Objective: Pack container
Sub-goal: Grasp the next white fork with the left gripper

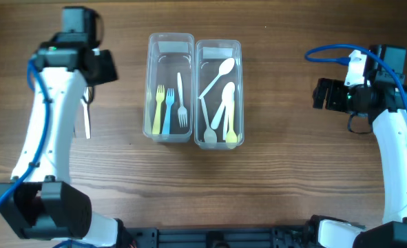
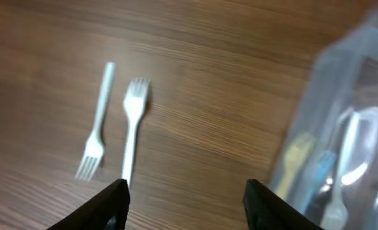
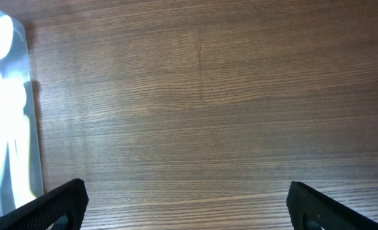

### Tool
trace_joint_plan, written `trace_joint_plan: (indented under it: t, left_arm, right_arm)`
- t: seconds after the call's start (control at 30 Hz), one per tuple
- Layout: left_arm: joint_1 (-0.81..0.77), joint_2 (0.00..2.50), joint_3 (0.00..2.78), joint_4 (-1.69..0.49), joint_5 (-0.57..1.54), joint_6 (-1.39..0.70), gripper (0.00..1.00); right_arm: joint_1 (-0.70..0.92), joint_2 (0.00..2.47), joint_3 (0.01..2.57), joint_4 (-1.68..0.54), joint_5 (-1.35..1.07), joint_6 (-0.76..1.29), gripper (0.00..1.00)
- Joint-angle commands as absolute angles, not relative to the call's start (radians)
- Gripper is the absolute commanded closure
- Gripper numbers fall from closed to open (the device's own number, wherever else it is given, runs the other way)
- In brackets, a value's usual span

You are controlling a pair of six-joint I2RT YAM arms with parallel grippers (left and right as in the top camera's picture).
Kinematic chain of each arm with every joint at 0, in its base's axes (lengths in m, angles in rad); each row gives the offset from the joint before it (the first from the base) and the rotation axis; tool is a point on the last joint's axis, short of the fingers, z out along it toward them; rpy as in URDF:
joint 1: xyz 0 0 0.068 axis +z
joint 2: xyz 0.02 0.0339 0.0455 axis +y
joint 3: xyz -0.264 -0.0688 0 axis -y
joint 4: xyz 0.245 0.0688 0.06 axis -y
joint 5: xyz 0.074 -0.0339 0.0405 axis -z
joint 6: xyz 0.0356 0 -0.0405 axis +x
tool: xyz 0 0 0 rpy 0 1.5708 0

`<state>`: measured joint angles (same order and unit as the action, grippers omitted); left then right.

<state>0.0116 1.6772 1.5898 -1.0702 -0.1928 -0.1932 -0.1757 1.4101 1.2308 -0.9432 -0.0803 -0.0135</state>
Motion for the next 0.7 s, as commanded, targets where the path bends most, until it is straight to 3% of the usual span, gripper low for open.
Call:
trace_joint_plan:
  t: [0.0, 0.23, 0.67]
  left_arm:
    - [0.123, 1.699, 1.603, -1.066, -0.153, -0.191, 0.40]
    - [0.215, 1.828, 1.578, -1.039, -0.146, -0.191, 0.38]
    - [0.219, 2.127, 1.570, -0.956, -0.113, -0.187, 0.40]
  right_arm:
    - [-0.175, 1.412, 1.227, -0.941, -0.067, -0.024, 0.00]
    - [-0.175, 1.412, 1.227, -0.942, -0.067, -0.024, 0.00]
    - [-0.175, 1.412, 1.227, -0.941, -0.067, -0.024, 0.00]
